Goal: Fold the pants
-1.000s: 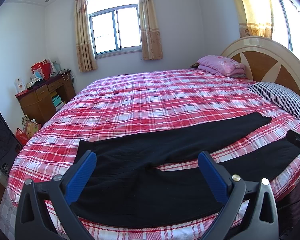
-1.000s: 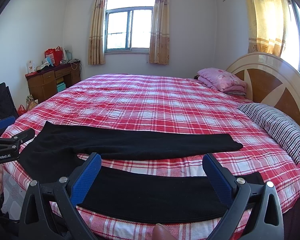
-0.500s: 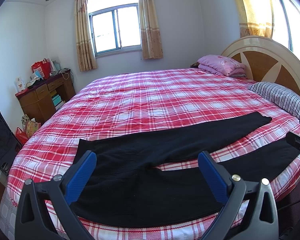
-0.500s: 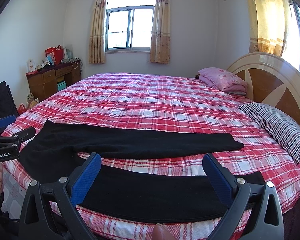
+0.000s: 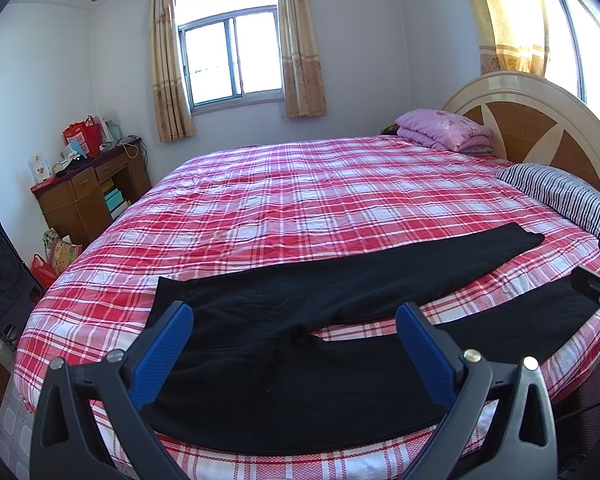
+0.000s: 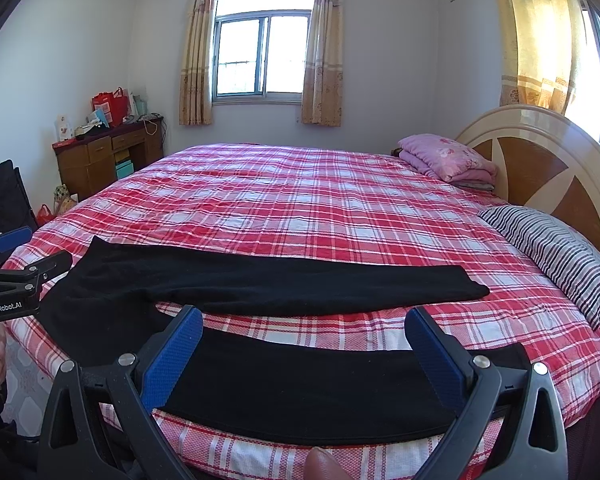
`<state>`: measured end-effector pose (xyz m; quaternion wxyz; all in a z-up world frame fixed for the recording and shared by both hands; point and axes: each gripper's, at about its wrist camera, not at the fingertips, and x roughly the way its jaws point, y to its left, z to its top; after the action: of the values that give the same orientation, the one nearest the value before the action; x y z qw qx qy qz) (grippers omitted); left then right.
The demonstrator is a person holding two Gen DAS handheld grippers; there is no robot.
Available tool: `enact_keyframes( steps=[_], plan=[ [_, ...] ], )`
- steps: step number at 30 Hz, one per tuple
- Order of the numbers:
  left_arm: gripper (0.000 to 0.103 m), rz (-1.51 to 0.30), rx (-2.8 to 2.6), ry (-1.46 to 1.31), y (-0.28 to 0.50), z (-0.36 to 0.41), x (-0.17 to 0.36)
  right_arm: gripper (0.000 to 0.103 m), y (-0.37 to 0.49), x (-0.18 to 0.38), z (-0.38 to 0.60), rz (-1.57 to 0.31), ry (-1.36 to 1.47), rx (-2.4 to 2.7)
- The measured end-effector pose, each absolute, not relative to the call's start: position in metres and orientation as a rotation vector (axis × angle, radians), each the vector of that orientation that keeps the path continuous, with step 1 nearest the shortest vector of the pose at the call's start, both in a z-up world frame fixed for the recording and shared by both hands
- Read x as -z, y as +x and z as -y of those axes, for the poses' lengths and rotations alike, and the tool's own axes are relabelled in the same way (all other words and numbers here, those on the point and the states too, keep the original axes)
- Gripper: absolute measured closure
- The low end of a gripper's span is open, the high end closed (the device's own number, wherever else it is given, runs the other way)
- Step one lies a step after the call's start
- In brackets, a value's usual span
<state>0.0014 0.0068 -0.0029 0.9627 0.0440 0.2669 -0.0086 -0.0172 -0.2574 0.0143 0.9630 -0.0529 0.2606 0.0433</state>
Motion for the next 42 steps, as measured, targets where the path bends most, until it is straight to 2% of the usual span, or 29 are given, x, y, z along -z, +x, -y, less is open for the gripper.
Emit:
enact_keyframes(
  steps=[33,39,42],
  plan=[
    [0.000,-0.563,0.011,0.079,0.010,-0.008,0.017,0.001,-0.012,-0.003,0.251,-0.552,-0.127,-0.093],
    [0.000,-0.576,-0.049,0.130,0.049,-0.026,0.038,0.001,0.014,0.017,0.259,-0.571,-0.156,-0.091],
    [0.000,-0.665,-0.088,0.111,0.089,-0.062,0.062,0.001,0.036,0.036,0.271,-0.620,-0.153,-0.071]
  ],
)
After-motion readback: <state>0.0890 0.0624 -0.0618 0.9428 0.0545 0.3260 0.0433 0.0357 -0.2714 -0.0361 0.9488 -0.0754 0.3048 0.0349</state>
